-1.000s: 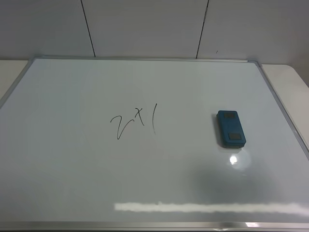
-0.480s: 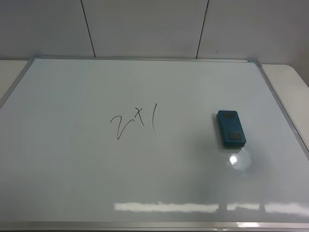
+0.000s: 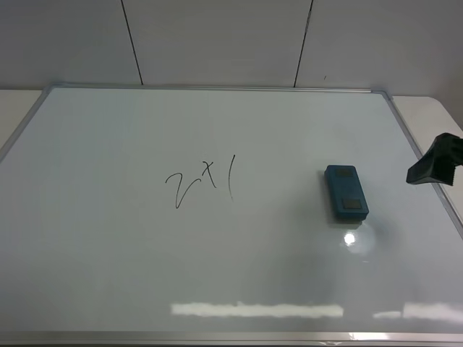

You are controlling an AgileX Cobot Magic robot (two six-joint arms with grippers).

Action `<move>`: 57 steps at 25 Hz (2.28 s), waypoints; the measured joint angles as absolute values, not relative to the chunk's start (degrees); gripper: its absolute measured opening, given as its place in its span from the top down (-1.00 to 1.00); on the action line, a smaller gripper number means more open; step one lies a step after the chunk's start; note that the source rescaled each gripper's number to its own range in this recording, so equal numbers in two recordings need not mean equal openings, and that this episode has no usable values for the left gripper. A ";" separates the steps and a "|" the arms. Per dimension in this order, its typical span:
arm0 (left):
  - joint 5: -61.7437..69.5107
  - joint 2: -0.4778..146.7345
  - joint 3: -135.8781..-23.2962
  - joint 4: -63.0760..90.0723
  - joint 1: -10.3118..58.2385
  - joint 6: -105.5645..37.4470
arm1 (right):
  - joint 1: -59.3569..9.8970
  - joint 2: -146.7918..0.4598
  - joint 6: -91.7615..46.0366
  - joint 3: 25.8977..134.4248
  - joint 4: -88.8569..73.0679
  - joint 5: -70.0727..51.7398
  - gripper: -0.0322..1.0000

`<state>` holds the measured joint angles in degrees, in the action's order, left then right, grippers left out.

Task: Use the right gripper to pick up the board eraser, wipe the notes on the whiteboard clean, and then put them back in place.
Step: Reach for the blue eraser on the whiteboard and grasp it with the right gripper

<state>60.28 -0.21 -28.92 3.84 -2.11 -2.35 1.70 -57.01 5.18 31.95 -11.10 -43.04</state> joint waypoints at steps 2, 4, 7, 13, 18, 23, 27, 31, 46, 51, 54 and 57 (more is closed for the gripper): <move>60.28 -0.21 -28.92 3.84 -2.11 -2.35 | 1.70 -60.50 4.50 31.95 -11.18 -42.74 -1.00; 60.28 -0.21 -28.92 3.84 -2.11 -2.35 | 1.70 -63.27 4.40 31.95 -11.18 -41.66 -1.00; 60.28 -0.21 -28.92 3.84 -2.11 -2.35 | 1.70 -66.77 4.40 32.94 -11.23 -41.11 -1.00; 60.28 -0.21 -28.92 3.84 -2.11 -2.35 | -0.68 -72.06 4.83 39.22 -10.38 -41.77 -1.00; 60.28 -0.21 -28.92 3.84 -2.11 -2.35 | -6.29 -78.20 6.81 44.26 -9.75 -41.71 -1.00; 60.28 -0.21 -28.92 3.84 -2.11 -2.35 | -10.71 -86.10 9.98 47.51 -8.03 -41.66 -1.00; 60.28 -0.21 -28.92 3.84 -2.11 -2.35 | -12.27 -91.03 11.80 48.79 -6.98 -41.51 -1.00; 60.28 -0.21 -28.92 3.84 -2.11 -2.35 | -12.34 -93.05 12.07 48.79 -6.29 -40.77 -1.00; 60.28 -0.21 -28.92 3.84 -2.11 -2.35 | -12.54 -100.11 15.98 48.99 0.36 -32.07 -1.00; 60.28 -0.21 -28.92 3.84 -2.11 -2.35 | -12.54 -100.96 15.28 48.99 0.68 -30.01 -1.00; 60.28 -0.21 -28.92 3.84 -2.11 -2.35 | -12.54 -101.20 15.13 48.99 0.70 -29.48 -1.00; 60.28 -0.21 -28.92 3.84 -2.11 -2.35 | -12.54 -101.27 15.08 48.99 0.70 -28.83 -1.00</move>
